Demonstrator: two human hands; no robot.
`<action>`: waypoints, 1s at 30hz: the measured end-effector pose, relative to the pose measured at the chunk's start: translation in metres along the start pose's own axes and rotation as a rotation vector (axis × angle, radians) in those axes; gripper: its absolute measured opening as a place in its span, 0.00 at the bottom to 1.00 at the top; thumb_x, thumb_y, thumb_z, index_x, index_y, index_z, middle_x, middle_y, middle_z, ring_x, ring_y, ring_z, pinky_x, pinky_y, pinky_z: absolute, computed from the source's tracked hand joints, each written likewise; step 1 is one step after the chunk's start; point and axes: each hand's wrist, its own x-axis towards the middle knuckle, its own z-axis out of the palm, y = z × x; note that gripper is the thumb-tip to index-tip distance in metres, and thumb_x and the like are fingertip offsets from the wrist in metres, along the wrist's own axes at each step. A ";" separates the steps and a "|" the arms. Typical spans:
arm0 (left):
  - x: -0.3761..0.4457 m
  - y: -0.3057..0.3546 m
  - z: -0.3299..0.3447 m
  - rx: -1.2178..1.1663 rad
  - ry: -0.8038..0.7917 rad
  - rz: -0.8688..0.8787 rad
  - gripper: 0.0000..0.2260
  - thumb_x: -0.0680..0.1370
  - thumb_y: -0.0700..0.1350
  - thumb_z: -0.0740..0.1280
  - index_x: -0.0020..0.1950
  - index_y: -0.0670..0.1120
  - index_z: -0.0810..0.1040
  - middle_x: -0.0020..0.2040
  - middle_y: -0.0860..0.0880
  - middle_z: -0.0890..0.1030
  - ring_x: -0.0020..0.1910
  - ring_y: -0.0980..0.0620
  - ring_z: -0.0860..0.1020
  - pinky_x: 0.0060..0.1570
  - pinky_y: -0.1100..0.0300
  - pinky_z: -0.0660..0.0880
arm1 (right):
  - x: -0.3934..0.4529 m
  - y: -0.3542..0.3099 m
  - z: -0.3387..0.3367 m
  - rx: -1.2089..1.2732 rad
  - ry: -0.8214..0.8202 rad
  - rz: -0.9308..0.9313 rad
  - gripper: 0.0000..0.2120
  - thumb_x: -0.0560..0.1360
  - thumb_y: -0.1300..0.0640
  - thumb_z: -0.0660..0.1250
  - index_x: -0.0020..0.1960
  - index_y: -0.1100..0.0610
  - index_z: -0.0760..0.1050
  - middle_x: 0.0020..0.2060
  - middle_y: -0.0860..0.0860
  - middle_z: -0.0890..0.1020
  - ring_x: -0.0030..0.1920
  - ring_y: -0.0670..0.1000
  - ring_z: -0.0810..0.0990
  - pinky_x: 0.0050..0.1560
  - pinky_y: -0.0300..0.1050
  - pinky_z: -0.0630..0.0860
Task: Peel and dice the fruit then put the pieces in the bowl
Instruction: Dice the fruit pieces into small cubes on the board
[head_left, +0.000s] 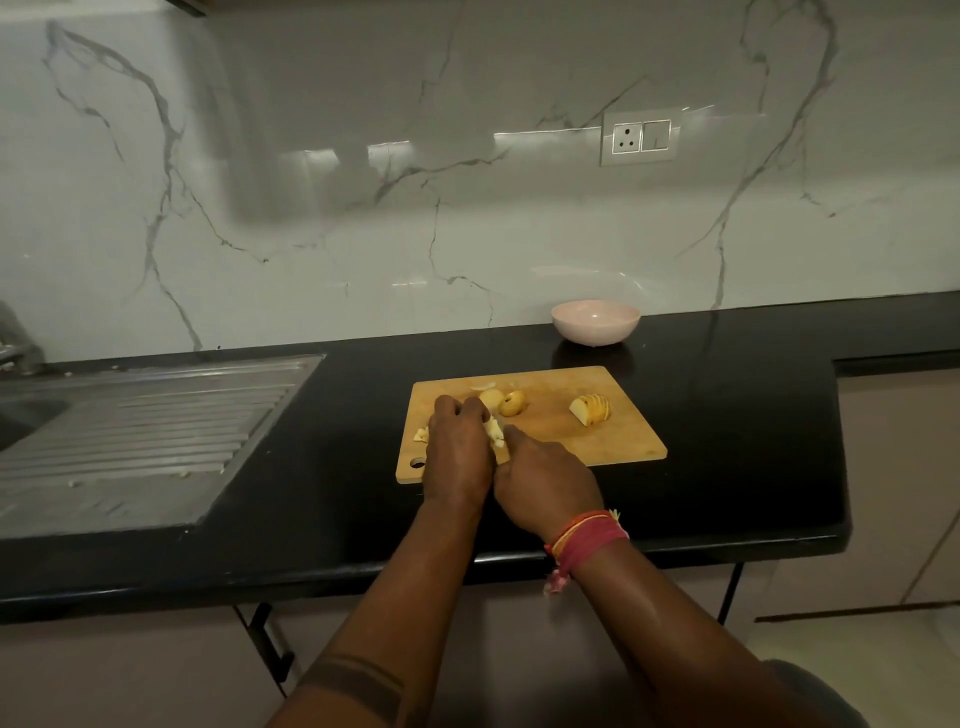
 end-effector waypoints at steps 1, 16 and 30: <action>0.000 0.001 0.000 0.003 -0.004 0.000 0.13 0.80 0.39 0.67 0.65 0.45 0.75 0.64 0.44 0.70 0.59 0.48 0.73 0.54 0.55 0.78 | 0.000 0.002 -0.002 0.013 0.001 -0.003 0.20 0.79 0.50 0.57 0.71 0.45 0.68 0.42 0.51 0.81 0.39 0.52 0.79 0.38 0.47 0.76; 0.006 0.004 0.006 0.216 0.015 0.095 0.10 0.83 0.51 0.65 0.61 0.51 0.80 0.60 0.48 0.74 0.58 0.49 0.70 0.59 0.52 0.69 | -0.003 0.027 -0.023 0.110 0.054 -0.008 0.25 0.81 0.52 0.59 0.77 0.42 0.65 0.42 0.49 0.81 0.39 0.47 0.79 0.39 0.47 0.79; 0.039 0.030 0.006 0.161 0.001 0.016 0.14 0.83 0.47 0.63 0.69 0.52 0.78 0.65 0.49 0.80 0.65 0.45 0.72 0.63 0.48 0.66 | 0.024 0.042 -0.026 0.296 0.123 0.142 0.23 0.81 0.51 0.59 0.76 0.44 0.68 0.53 0.51 0.82 0.43 0.48 0.79 0.45 0.49 0.80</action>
